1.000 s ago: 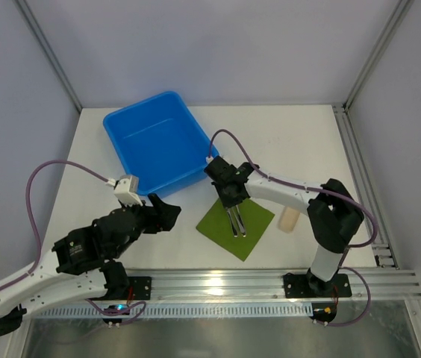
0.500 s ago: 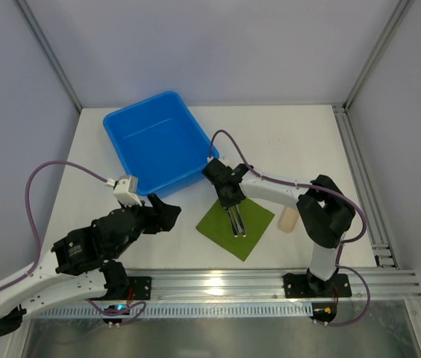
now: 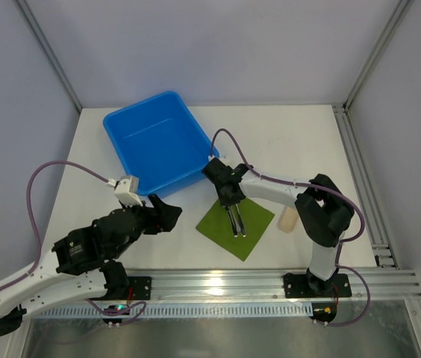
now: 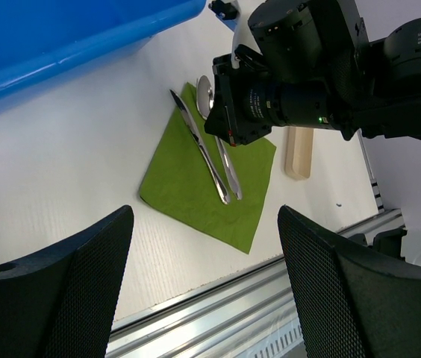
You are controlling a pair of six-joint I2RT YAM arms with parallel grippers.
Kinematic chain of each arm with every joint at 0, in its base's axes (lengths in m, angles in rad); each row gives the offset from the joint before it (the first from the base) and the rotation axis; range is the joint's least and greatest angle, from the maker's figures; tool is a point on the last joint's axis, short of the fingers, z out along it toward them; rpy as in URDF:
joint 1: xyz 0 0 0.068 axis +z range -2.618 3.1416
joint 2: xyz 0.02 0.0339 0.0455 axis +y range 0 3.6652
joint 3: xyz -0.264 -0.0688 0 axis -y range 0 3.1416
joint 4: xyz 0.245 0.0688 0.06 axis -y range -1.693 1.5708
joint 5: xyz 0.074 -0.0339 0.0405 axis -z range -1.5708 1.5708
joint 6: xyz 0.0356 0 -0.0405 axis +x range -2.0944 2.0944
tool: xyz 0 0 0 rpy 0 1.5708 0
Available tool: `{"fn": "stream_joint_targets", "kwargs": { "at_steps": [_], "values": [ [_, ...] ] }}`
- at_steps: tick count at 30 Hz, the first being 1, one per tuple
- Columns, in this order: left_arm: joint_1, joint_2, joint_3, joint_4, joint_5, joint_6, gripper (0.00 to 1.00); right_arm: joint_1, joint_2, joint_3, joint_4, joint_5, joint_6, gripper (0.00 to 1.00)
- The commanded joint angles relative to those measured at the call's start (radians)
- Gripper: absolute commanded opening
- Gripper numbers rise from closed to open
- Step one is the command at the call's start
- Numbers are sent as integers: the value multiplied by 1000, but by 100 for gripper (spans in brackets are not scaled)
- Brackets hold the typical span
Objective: Place the utensils on the paper napkin and roll it up
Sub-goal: Place the utensils on the napkin.
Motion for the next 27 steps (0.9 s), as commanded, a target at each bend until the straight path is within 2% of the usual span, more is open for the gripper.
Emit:
{"fn": "stream_joint_targets", "kwargs": {
  "at_steps": [1,21,27],
  "values": [
    [-1,8,-2,20,-5,-10,80,-4,7,-3,29,27,11,4],
    [0,2,-8,22,3,-18,80,-4,19,-41,52,15,5,4],
    [-1,3,-7,22,6,-18,80,-6,30,-31,54,12,5,8]
  ]
}}
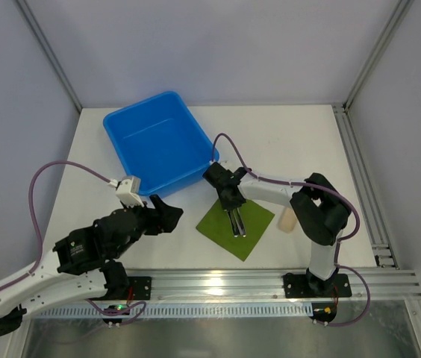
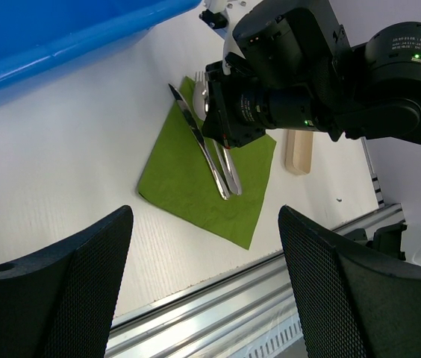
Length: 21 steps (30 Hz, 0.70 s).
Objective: Place the utensils on the paper napkin and roll it up
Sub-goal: Place the utensils on the napkin.
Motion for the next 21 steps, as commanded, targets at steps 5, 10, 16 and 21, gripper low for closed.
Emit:
{"fn": "stream_joint_targets", "kwargs": {
  "at_steps": [5,10,16,21],
  "values": [
    [-1,-3,-5,23,-7,-16,81,-7,-1,13,24,12,8,11],
    [-1,-3,-9,25,-4,-19,81,-7,-15,7,26,5,9,16],
    [0,-2,-9,24,1,-21,81,-5,-30,1,24,-1,12,20],
    [-1,3,-8,31,8,-24,81,-5,-72,-9,25,-4,14,19]
  ]
}}
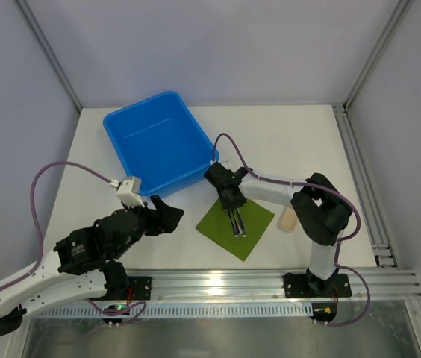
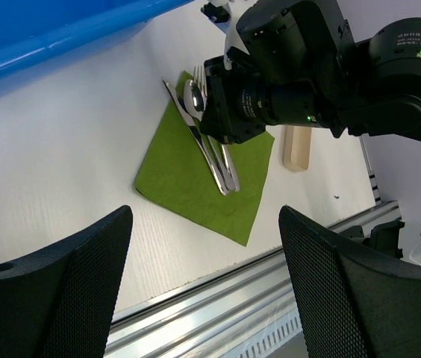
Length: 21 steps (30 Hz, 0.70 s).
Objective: Place the utensils on the paper napkin and roll it up
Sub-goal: Place the utensils on the napkin.
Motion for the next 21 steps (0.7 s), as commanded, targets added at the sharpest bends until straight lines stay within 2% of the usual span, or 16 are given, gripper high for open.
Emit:
{"fn": "stream_joint_targets", "kwargs": {
  "at_steps": [1,10,13,16,17,19,20,21],
  "values": [
    [0,4,0,34,2,-11,81,-1,-77,-4,18,7,10,20],
    [-1,66,8,57,28,-13,80,1,-212,-40,-2,47,13,20],
    [0,98,12,63,39,-14,74,-2,-247,-70,1,58,20,20],
    [0,138,11,83,41,-11,60,-2,-281,-106,11,70,30,20],
    [0,151,9,90,42,-10,49,-4,-289,-117,15,73,31,20],
    [0,194,6,103,45,-8,38,-10,-319,-154,21,78,36,18],
    [0,213,5,107,51,-8,27,-12,-328,-166,28,78,36,17],
    [-1,230,6,119,55,-8,21,-21,-341,-189,32,80,36,15]
  ]
}}
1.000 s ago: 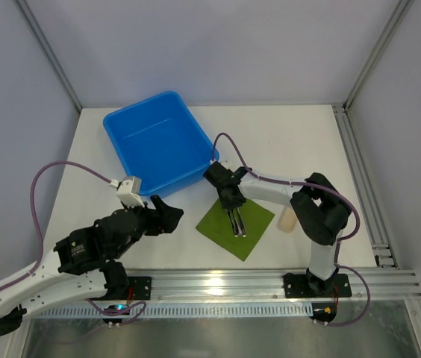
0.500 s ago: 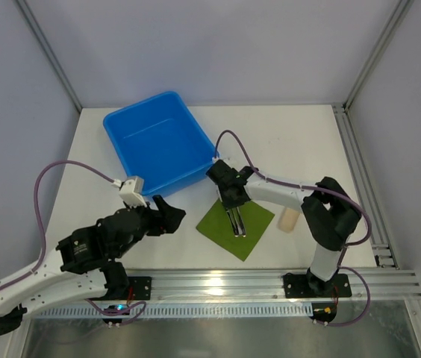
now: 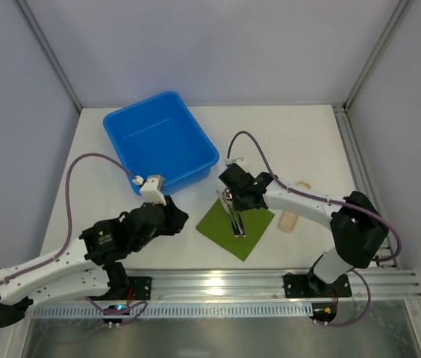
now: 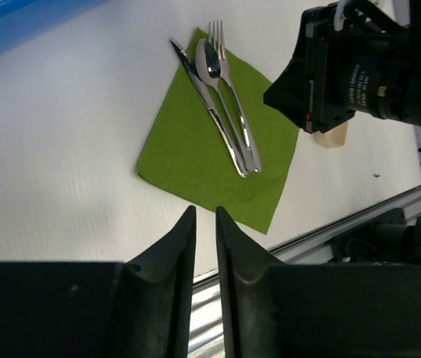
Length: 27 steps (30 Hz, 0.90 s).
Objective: Place the utensils on the paper napkin and roll it up
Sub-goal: Place the utensils on the napkin, then adjust the napkin at the center of the board.
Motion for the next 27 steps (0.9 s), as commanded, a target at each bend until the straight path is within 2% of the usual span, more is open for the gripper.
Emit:
{"fn": "stream_joint_targets", "kwargs": {
  "at_steps": [1,2,4,15,18,21,27],
  "values": [
    [0,85,9,70,7,5,15,-18,-82,-53,37,40,22,10],
    [0,108,12,79,8,5,6,-23,-93,-66,42,40,22,7],
    [0,154,30,96,10,6,0,-34,-116,-101,49,37,25,4],
    [52,503,110,194,51,26,0,-98,-195,-245,131,20,49,4],
    [72,559,120,246,73,31,7,-112,-203,-256,143,-6,48,4],
    [83,629,129,286,91,26,9,-114,-199,-256,148,-9,49,4],
    [94,722,124,346,96,9,4,-114,-169,-282,171,-46,81,4]
  ]
}}
